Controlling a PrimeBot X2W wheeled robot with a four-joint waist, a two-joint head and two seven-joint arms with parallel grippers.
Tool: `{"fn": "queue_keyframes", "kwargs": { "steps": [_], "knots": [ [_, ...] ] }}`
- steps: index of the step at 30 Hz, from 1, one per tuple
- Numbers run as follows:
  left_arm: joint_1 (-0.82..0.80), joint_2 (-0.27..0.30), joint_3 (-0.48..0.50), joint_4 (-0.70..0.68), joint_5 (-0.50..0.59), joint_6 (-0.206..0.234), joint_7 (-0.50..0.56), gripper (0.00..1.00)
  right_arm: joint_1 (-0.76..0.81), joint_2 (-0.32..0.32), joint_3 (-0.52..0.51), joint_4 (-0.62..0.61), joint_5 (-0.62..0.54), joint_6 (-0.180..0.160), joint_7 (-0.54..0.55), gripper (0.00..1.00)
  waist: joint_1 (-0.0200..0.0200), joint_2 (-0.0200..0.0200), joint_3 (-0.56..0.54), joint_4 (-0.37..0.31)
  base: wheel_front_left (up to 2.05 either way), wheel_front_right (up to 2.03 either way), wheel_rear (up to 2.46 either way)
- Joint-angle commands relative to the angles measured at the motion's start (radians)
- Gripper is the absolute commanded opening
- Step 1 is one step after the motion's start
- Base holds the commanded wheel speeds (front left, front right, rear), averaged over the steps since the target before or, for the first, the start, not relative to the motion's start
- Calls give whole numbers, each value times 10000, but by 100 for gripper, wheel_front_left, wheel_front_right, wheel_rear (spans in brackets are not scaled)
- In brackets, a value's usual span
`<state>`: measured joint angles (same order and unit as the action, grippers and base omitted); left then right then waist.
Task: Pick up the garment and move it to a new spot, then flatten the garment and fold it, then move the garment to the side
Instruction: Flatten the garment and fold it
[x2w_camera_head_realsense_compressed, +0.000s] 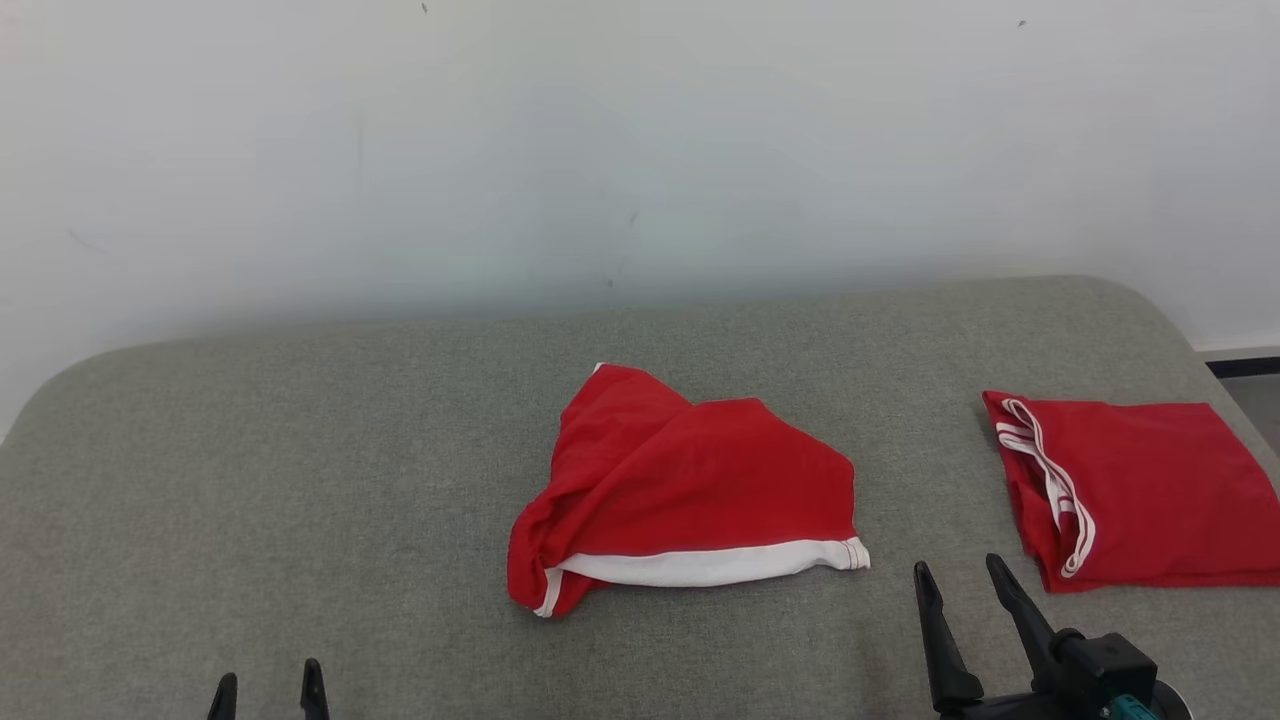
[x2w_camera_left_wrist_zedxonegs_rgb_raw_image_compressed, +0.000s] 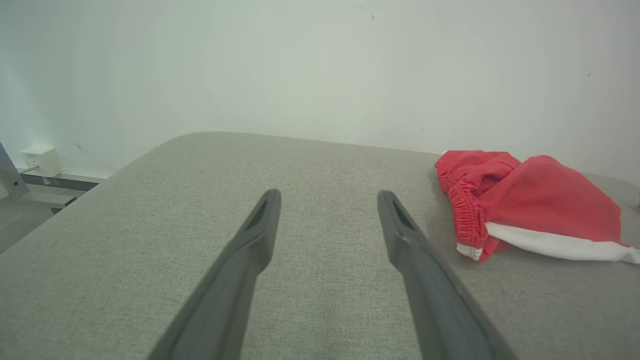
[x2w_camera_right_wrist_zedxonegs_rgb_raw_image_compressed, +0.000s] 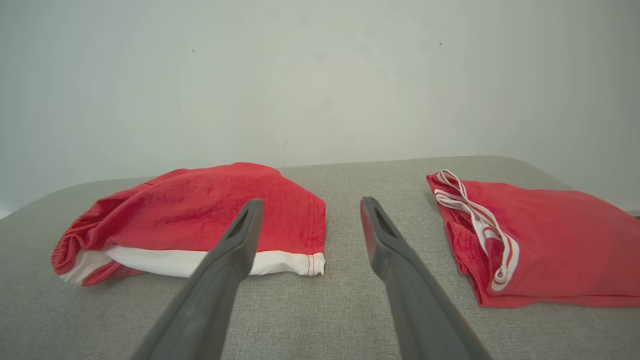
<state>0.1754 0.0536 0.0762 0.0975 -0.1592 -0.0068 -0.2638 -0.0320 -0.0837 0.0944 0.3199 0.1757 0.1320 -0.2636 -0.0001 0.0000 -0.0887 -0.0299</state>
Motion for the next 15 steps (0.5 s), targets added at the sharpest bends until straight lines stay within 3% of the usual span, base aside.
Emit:
{"fn": "queue_keyframes", "kwargs": {
  "steps": [1, 15],
  "knots": [
    [-12, -14, 45, 38, 91, -51, 0, 100, 35, -19, -5, 19, 16, -30, -8, 100, 1, 0, 13, -5, 0, 0, 0],
    [-208, -34, -38, 200, 117, -278, 1, 100, -35, 65, -38, 19, -19, -31, -6, 100, 1, 0, 81, -60, 0, 0, 0]
  ]
}}
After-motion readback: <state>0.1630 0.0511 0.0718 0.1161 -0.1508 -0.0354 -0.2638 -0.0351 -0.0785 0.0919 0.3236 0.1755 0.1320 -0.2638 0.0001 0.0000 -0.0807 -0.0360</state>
